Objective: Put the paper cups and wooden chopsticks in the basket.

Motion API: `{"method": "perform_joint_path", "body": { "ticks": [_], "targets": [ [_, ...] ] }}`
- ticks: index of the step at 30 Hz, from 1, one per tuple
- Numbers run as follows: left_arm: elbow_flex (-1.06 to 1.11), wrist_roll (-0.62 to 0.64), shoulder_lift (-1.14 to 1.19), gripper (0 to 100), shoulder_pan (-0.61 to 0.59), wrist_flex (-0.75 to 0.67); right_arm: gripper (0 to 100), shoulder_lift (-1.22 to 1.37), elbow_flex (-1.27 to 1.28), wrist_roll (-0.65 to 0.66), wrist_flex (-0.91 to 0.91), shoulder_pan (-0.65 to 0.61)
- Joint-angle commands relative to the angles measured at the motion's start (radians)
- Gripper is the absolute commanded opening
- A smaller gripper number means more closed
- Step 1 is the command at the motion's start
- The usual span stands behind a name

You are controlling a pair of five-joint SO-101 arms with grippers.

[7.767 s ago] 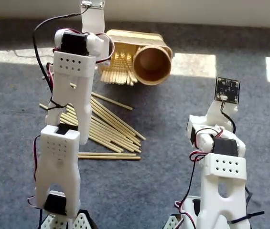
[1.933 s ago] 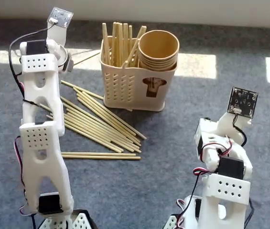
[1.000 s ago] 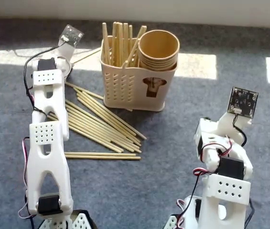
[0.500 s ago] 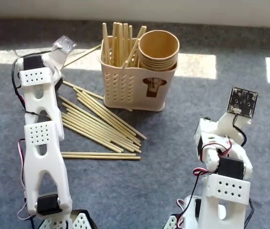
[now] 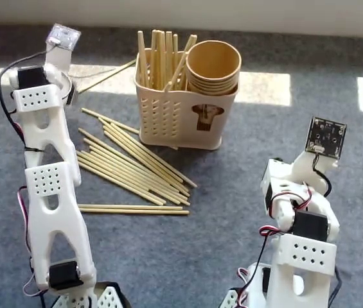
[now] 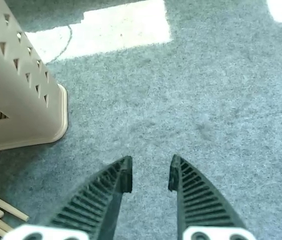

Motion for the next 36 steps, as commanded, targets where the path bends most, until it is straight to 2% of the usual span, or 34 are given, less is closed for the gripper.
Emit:
{"method": "perform_joint_path", "body": {
  "ticks": [1, 5, 8, 12, 15, 18, 22, 28, 34, 36],
  "targets": [
    [-0.031, 0.133, -0.058, 20, 0.007, -0.189, 13.4, -0.021, -0.002, -0.005, -0.035, -0.008],
    [0.002, 0.140, 0.042, 20, 0.005, -0.377, 13.4, -0.021, 0.022, -0.002, -0.059, -0.008],
    [0.007, 0.137, 0.127, 16, -0.016, -0.496, 13.4, -0.021, 0.041, -0.002, -0.081, -0.008],
    [0.005, 0.110, 0.206, 13, -0.033, -0.560, 13.4, -0.021, 0.042, -0.002, -0.085, -0.008],
    [0.002, 0.008, 0.226, 12, -0.031, -0.489, 13.4, -0.021, 0.042, -0.002, -0.085, -0.008],
    [-0.013, -0.057, 0.202, 12, -0.031, -0.328, 13.4, -0.021, 0.042, 0.000, -0.085, -0.008],
    [-0.047, -0.064, 0.134, 12, -0.025, -0.100, 13.4, -0.021, 0.042, 0.000, -0.085, -0.008],
    [-0.042, -0.118, 0.024, 12, 0.054, 0.147, 13.4, -0.022, 0.042, 0.000, -0.085, -0.008],
    [-0.042, -0.035, -0.082, 13, 0.088, 0.178, 13.4, -0.022, 0.042, 0.000, -0.085, -0.008],
    [-0.042, -0.017, -0.107, 16, 0.091, 0.170, 13.4, -0.022, 0.042, 0.000, -0.085, -0.008]
  ]
}}
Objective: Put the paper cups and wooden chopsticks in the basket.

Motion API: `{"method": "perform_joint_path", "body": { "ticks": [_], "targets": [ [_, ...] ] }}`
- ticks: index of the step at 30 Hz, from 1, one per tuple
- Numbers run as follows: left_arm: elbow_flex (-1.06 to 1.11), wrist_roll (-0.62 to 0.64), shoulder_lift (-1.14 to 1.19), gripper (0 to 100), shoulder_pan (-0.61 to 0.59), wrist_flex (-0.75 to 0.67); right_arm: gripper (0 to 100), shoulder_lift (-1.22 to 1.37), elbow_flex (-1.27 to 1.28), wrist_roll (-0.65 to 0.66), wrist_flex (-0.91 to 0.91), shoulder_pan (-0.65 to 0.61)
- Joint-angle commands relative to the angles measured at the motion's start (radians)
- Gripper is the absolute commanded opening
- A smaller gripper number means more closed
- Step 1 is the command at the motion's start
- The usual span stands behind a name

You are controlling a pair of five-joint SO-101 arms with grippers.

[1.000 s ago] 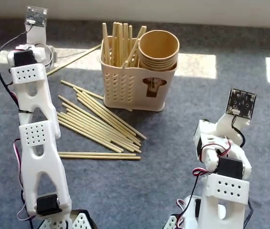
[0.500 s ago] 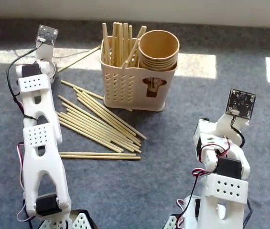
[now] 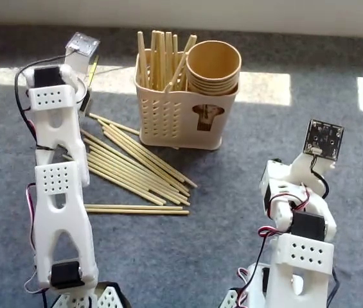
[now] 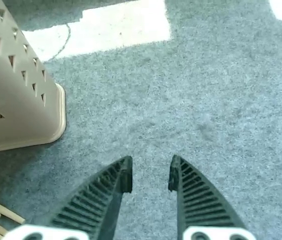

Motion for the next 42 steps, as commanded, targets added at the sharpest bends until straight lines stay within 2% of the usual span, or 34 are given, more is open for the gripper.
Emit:
{"method": "perform_joint_path", "body": {
  "ticks": [1, 5, 13, 17, 22, 26, 31, 35, 42],
  "targets": [
    [-0.019, 0.048, -0.116, 19, 0.024, -0.011, 13.4, -0.022, -0.008, 0.000, -0.028, -0.008],
    [-0.010, 0.107, -0.113, 21, 0.016, -0.110, 13.4, -0.022, -0.008, 0.000, -0.028, -0.008],
    [0.122, 0.110, -0.010, 20, -0.025, -0.362, 13.4, -0.022, -0.008, 0.000, -0.028, -0.008],
    [0.130, 0.106, 0.054, 20, -0.050, -0.411, 13.4, -0.022, -0.008, 0.000, -0.028, -0.008],
    [0.128, 0.104, 0.117, 14, -0.070, -0.433, 13.4, -0.022, -0.008, 0.000, -0.028, -0.008],
    [0.130, 0.017, 0.151, 13, -0.076, -0.422, 13.4, -0.022, -0.008, 0.000, -0.028, -0.008],
    [0.094, -0.038, 0.148, 0, -0.074, -0.324, 13.4, -0.022, -0.008, 0.000, -0.028, -0.008],
    [-0.021, -0.043, 0.134, 1, -0.073, -0.193, 13.4, -0.022, -0.008, -0.005, -0.027, -0.008],
    [-0.019, -0.043, -0.012, 1, -0.074, -0.031, 13.4, -0.021, -0.007, -0.006, -0.027, -0.010]
  ]
}}
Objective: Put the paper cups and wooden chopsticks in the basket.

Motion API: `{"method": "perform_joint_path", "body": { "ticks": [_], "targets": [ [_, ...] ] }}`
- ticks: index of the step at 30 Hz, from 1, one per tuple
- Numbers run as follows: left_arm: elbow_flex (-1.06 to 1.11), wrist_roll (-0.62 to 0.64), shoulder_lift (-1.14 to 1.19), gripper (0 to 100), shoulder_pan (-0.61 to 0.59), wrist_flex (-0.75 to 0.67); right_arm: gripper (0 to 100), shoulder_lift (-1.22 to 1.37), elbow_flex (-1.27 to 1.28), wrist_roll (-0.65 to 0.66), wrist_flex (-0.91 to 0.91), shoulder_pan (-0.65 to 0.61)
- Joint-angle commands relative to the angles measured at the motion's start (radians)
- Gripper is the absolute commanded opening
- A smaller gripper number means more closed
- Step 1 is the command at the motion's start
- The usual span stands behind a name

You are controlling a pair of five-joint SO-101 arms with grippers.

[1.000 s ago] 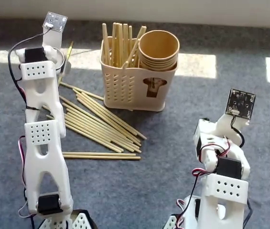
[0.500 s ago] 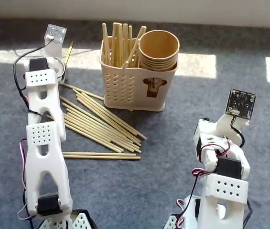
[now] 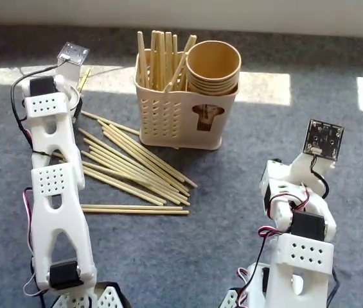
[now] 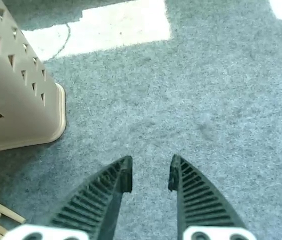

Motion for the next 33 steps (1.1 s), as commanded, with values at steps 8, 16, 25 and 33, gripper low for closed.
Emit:
{"method": "perform_joint_path", "body": {
  "ticks": [8, 16, 25, 33],
  "targets": [
    [-0.028, -0.003, -0.317, 1, -0.012, 0.120, 13.4, -0.021, 0.016, -0.008, -0.028, -0.064],
    [0.188, -0.008, -0.495, 1, -0.054, 0.126, 13.4, -0.021, 0.038, -0.006, -0.059, -0.084],
    [0.743, -0.077, -0.900, 1, -0.094, 0.124, 13.4, -0.024, 0.062, -0.003, -0.070, -0.084],
    [1.264, -0.147, -1.167, 1, -0.093, 0.118, 13.4, -0.025, 0.082, -0.002, -0.070, -0.085]
  ]
}}
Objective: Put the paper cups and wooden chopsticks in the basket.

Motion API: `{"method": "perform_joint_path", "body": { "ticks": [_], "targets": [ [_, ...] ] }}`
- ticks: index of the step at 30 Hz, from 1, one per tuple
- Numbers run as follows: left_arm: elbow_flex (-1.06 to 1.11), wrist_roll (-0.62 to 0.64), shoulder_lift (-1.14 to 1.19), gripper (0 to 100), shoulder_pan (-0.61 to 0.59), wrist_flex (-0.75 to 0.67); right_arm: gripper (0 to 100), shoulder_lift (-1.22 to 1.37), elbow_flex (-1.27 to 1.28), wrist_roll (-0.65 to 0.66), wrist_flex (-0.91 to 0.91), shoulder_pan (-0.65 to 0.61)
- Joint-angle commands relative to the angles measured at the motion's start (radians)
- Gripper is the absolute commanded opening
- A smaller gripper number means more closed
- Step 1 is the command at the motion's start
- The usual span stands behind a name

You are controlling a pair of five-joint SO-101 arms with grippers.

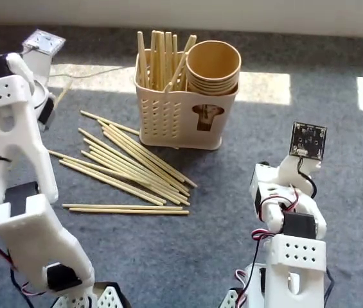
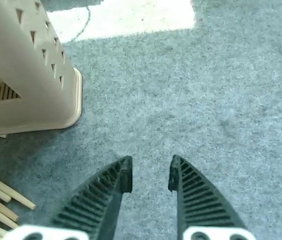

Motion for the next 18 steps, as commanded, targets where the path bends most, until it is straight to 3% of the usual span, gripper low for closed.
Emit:
{"method": "perform_joint_path", "body": {
  "ticks": [1, 7, 15, 18],
  "targets": [
    [0.171, -0.012, -0.145, 1, -0.008, -0.002, 13.4, -0.027, 0.015, -0.002, -0.031, -0.010],
    [0.452, -0.011, -0.259, 1, -0.010, -0.138, 13.4, -0.027, 0.096, 0.000, -0.166, -0.007],
    [0.745, 0.040, -0.395, 1, -0.008, -0.321, 13.4, -0.027, 0.114, -0.005, -0.179, -0.010],
    [0.782, 0.066, -0.423, 8, -0.008, -0.325, 13.4, -0.027, 0.114, -0.003, -0.179, -0.010]
  ]
}}
